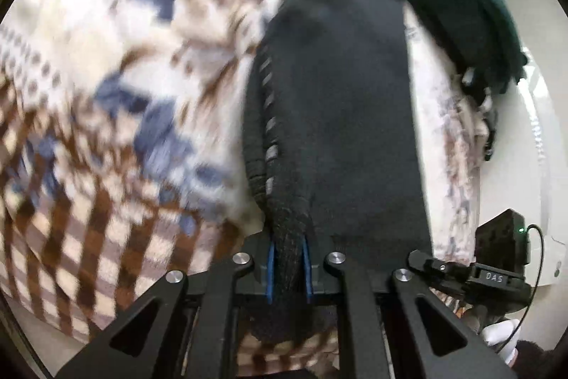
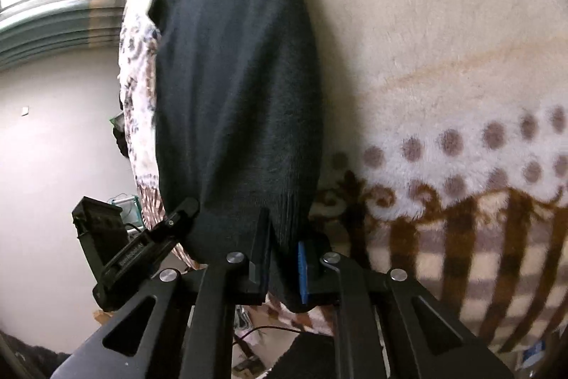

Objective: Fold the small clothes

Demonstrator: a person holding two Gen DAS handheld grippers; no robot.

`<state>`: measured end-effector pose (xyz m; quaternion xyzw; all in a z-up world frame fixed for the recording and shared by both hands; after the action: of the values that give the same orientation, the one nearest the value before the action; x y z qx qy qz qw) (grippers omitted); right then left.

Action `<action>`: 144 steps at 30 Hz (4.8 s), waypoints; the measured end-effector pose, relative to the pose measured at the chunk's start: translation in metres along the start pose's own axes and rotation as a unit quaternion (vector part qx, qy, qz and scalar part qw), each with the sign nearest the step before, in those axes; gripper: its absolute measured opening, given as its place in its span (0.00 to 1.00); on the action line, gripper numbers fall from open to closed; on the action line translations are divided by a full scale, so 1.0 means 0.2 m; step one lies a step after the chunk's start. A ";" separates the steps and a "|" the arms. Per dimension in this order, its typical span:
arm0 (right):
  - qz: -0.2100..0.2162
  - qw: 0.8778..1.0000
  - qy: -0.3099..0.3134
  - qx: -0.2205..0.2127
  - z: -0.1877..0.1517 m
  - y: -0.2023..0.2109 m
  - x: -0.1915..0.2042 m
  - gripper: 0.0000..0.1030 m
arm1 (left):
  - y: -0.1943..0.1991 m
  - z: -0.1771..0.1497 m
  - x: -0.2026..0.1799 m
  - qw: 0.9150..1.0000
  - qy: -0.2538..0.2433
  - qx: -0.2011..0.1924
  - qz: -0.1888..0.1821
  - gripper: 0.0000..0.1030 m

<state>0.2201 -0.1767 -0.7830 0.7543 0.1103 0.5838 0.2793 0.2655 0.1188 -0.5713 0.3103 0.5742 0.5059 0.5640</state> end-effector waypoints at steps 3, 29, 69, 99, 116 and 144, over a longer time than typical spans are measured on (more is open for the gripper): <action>0.020 1.000 0.010 -0.012 0.00 0.07 0.11 0.11 | 0.14 0.13 -0.07 0.999 -0.007 -0.025 -0.026 0.09; 0.016 0.971 0.076 -0.227 2.10 0.30 1.12 0.10 | -0.57 2.25 -0.73 0.996 0.018 -0.056 -0.071 0.09; -0.027 0.998 0.043 -0.031 2.32 -0.22 0.40 0.62 | -0.85 1.25 -0.45 0.965 0.240 -0.010 -0.107 0.66; -0.023 0.989 -0.100 -0.111 1.34 -0.28 0.41 0.80 | -0.51 1.28 -0.01 0.984 0.164 -0.009 -0.063 0.65; 0.024 0.982 -0.089 -0.167 1.66 -0.17 0.30 0.24 | -0.59 1.41 -0.20 0.997 0.069 -0.026 -0.023 0.30; -0.142 0.985 0.072 -0.060 2.35 -0.26 0.60 0.66 | -0.54 1.79 -0.18 0.974 0.021 -0.057 0.219 0.91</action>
<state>0.7062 -0.2121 -0.7903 0.6689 0.2009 0.5968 0.3950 0.6393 0.1374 -0.6067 0.3854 0.4739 0.6554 0.4441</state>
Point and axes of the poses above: each gripper's, at about its wrist camera, not at the fingertips, and y roughly against the way its jaws point, x to its left, z to its top, the point moved 7 cm from there along -y, roughly the way its jaws point, and after that the axes turned 11 degrees about z, right-handed, at the moved point
